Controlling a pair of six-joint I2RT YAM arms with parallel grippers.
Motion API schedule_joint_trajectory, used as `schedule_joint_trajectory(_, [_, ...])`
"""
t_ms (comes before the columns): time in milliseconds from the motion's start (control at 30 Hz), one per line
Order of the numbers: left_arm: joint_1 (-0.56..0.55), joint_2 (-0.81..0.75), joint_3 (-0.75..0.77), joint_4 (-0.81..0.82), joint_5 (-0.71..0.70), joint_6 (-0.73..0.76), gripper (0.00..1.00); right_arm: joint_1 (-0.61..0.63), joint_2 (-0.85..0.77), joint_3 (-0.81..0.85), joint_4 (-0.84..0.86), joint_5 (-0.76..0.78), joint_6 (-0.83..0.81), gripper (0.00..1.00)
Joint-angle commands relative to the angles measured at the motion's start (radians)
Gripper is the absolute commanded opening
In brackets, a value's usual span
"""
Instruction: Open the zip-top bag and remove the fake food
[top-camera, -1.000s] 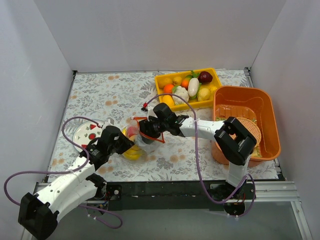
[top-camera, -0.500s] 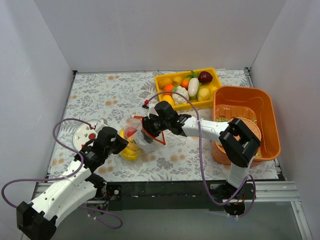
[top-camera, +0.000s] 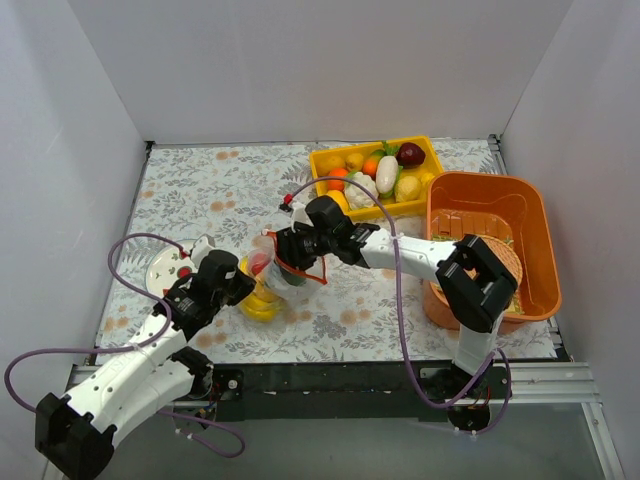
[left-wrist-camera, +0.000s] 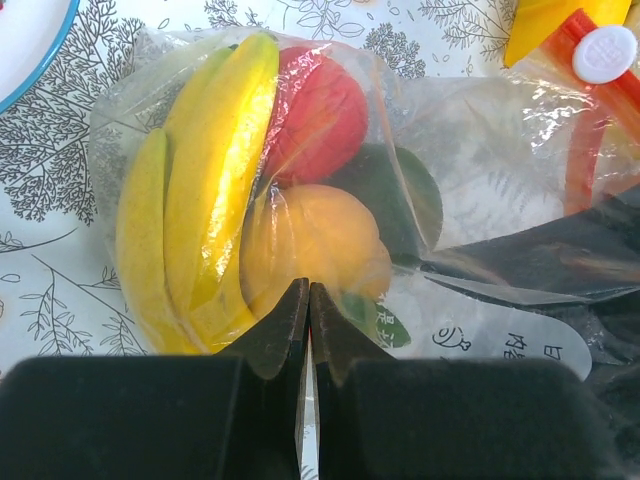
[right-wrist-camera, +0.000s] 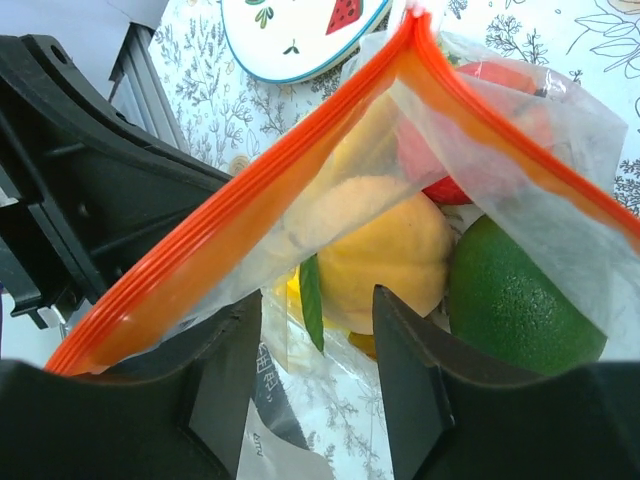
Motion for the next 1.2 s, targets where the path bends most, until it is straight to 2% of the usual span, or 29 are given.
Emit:
schedule_joint_trajectory(0, [-0.004,0.01,0.0,0.044,-0.025,0.004,0.0,0.003,0.035,0.068,-0.029,0.005,-0.033,0.56])
schedule_joint_trajectory(167, [-0.004,0.018,-0.003,0.056,-0.036,0.009,0.0,0.002,-0.004,0.068,-0.146,0.194,-0.073,0.54])
schedule_joint_trajectory(467, [-0.004,0.006,0.032,0.064,-0.025,0.056,0.0,0.002,-0.09,-0.025,-0.111,0.351,-0.113,0.55])
schedule_joint_trajectory(600, [-0.004,0.019,0.049,0.075,-0.015,0.084,0.0,0.002,-0.041,-0.007,-0.1,0.371,-0.135,0.57])
schedule_joint_trajectory(733, [-0.004,0.044,0.047,0.089,-0.01,0.101,0.0,0.005,0.018,0.033,-0.114,0.387,-0.153,0.66])
schedule_joint_trajectory(933, [-0.004,0.072,0.015,0.125,0.013,0.113,0.0,0.016,0.09,0.078,-0.13,0.402,-0.171,0.73])
schedule_joint_trajectory(1167, [-0.002,0.095,-0.014,0.156,0.016,0.116,0.0,0.025,0.144,0.096,-0.152,0.425,-0.181,0.74])
